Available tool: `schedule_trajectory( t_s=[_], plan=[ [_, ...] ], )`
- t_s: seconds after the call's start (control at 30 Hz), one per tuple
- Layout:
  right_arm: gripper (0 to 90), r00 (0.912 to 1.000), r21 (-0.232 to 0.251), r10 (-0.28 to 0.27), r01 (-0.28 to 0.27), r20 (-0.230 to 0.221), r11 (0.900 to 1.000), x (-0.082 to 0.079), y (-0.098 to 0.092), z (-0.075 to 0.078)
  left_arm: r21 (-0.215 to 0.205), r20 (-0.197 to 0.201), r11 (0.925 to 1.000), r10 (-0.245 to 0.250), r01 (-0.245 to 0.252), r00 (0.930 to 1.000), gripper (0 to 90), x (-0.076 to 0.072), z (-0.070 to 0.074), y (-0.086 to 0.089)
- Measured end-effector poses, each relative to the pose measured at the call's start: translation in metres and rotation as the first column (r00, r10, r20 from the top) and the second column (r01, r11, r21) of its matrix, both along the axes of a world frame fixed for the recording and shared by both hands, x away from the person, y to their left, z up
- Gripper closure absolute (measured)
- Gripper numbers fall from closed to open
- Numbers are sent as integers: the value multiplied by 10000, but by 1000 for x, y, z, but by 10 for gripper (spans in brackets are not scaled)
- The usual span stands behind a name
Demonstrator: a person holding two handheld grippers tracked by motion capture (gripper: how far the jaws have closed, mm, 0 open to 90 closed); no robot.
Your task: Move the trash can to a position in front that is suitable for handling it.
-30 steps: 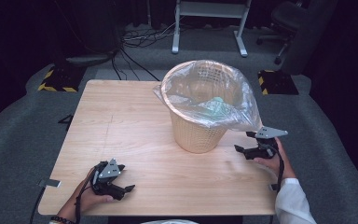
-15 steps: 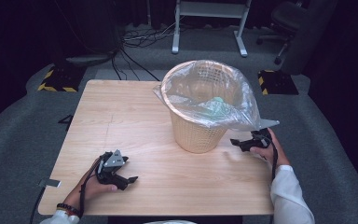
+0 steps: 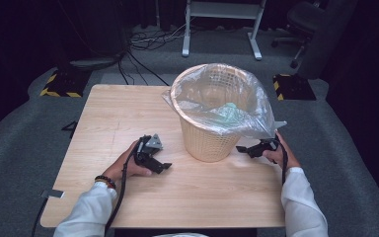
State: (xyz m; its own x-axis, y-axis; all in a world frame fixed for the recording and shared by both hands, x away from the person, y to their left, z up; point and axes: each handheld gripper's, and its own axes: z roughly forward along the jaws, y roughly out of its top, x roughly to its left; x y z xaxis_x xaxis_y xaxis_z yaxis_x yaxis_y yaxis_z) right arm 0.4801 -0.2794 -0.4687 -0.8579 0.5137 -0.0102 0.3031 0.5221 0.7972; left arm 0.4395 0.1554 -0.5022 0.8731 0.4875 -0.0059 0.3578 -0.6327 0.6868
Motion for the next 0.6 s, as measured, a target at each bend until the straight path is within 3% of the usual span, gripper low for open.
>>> schedule_trajectory(
  t_s=[0.1, 0.17, 0.3, 0.4, 0.47, 0.53, 0.6],
  plan=[
    [154, 9999, 112, 39, -38, -98, 9999, 2, 1, -1, 28, 46, 10000, -14, 14, 10000, 116, 14, 0, -17],
    [154, 10000, 139, 74, -74, -22, 9999, 3, 3, -2, 78, 100, 9994, -350, 349, 9993, 117, 22, 1, -26],
    [154, 9988, 95, 493, -493, 9, 9987, 3, 9, -3, 583, 621, 9971, -528, 491, 9967, 160, 34, 6, -42],
    [155, 9958, 25, 891, -891, 210, 9960, 0, 18, -2, 872, 472, 9892, -1219, 1175, 9914, 187, 40, 9, -50],
    [160, 9920, -38, 1225, -1224, 311, 9925, -4, 26, -1, 487, 120, 9900, -1334, 1327, 9910, 190, 42, 9, -50],
    [140, 9879, -174, 1533, -1529, 251, 9881, -8, 31, -1, 538, 89, 9891, -1378, 1371, 9904, 202, 42, 8, -46],
    [59, 9816, -347, 1885, -1875, 290, 9816, -16, 41, -3, 531, 31, 9883, -1430, 1427, 9897, 212, 39, 7, -43]
  ],
)
